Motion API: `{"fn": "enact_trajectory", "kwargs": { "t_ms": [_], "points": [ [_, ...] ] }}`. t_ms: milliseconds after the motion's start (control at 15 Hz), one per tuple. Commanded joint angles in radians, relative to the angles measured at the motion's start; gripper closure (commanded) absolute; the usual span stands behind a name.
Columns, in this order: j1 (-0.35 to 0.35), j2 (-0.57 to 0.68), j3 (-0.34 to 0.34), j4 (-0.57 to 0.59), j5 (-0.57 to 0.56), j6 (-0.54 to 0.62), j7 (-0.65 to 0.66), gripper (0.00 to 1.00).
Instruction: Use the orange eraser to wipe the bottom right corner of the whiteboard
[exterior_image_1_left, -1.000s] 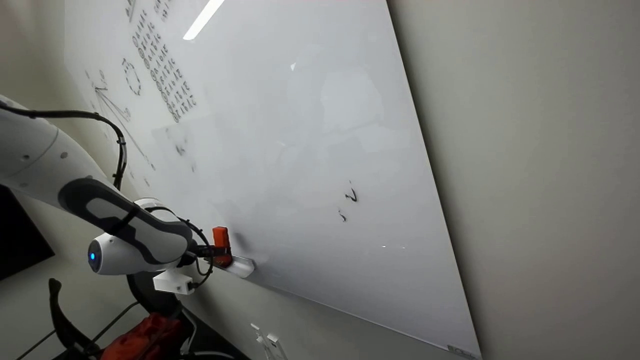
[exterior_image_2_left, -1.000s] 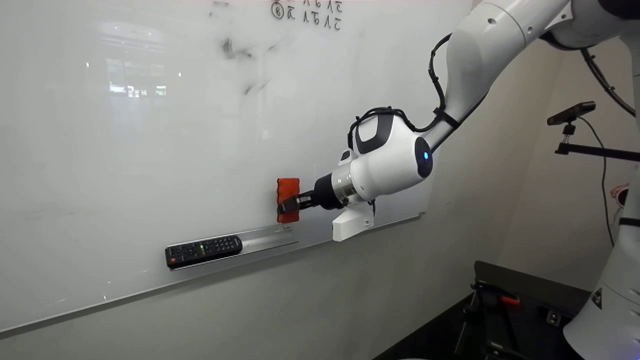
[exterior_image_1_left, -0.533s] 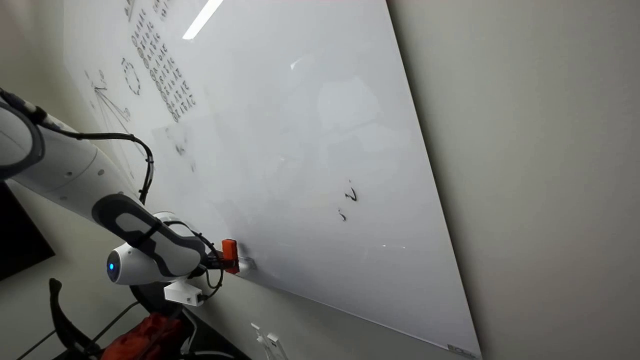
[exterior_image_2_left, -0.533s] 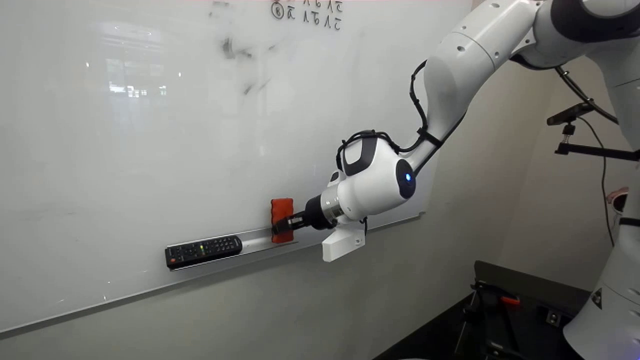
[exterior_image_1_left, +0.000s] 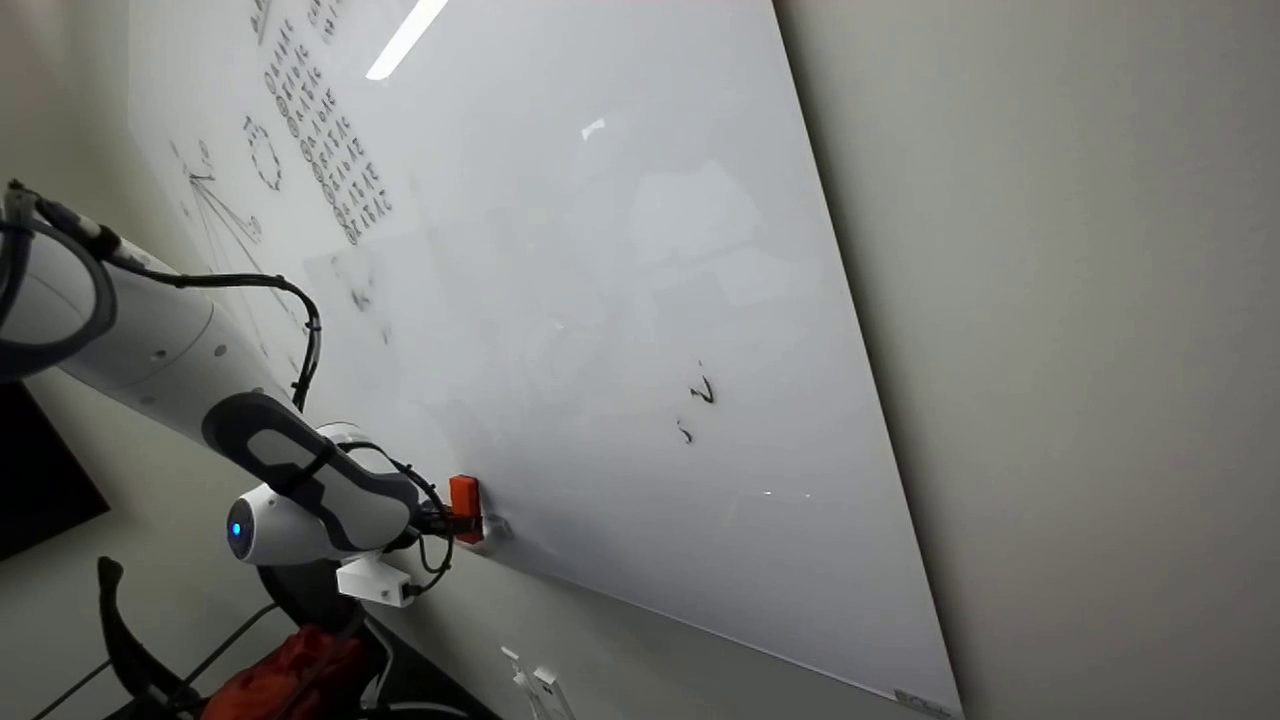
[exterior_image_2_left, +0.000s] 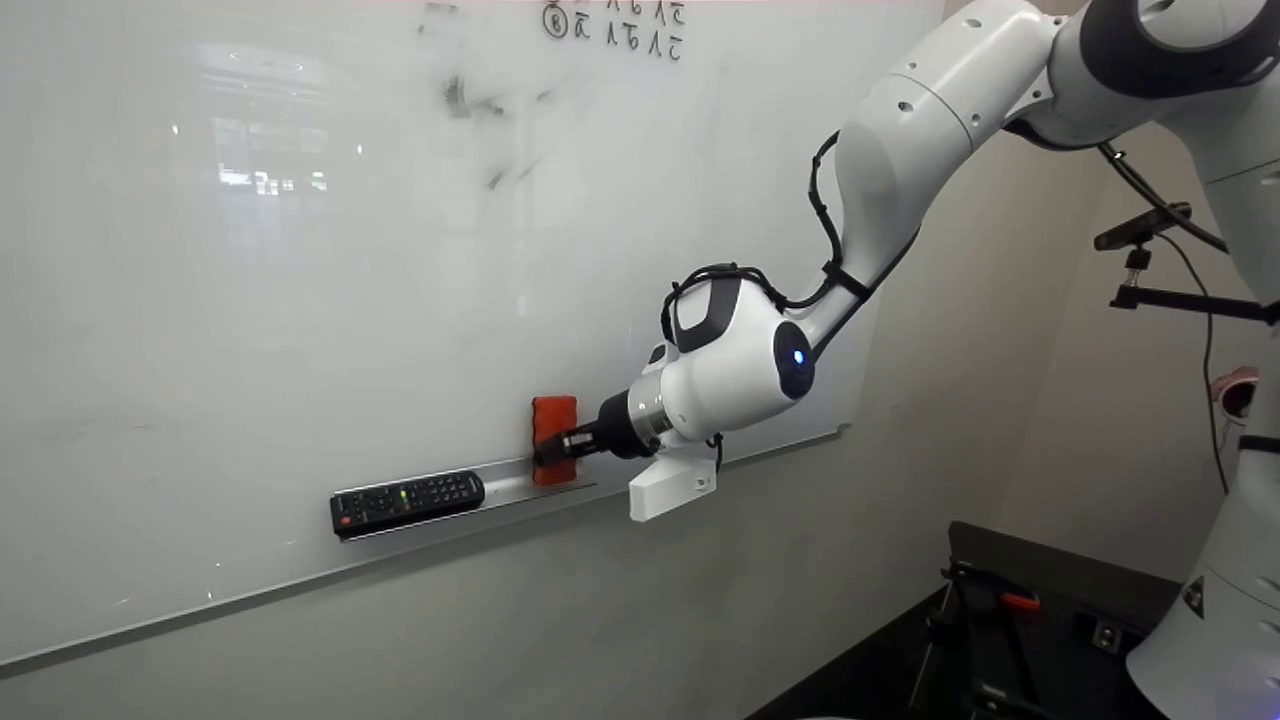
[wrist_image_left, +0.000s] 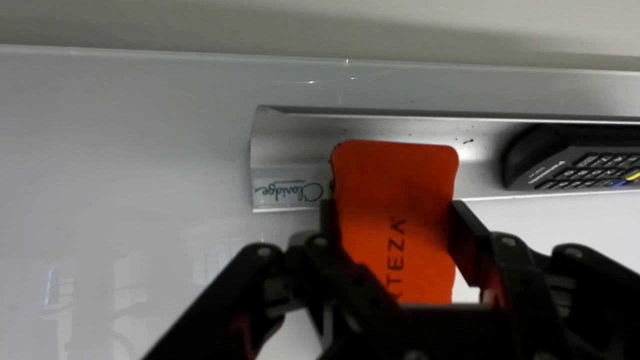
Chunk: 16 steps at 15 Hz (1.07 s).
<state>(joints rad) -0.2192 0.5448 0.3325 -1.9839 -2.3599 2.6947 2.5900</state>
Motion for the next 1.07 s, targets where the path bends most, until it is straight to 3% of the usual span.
{"fn": "enact_trajectory", "kwargs": {
  "t_ms": [0,533,600,800,1000],
  "points": [
    [0.057,0.005,-0.051,0.034,0.073,0.015,-0.062,0.7],
    [0.077,0.035,-0.046,0.069,0.159,-0.007,-0.183,0.7],
    [0.078,0.039,-0.046,0.072,0.163,-0.005,-0.192,0.2],
    [0.079,0.048,-0.045,0.082,0.165,-0.006,-0.201,0.04],
    [0.081,0.045,-0.045,0.077,0.17,-0.014,-0.202,0.0]
  ]
}}
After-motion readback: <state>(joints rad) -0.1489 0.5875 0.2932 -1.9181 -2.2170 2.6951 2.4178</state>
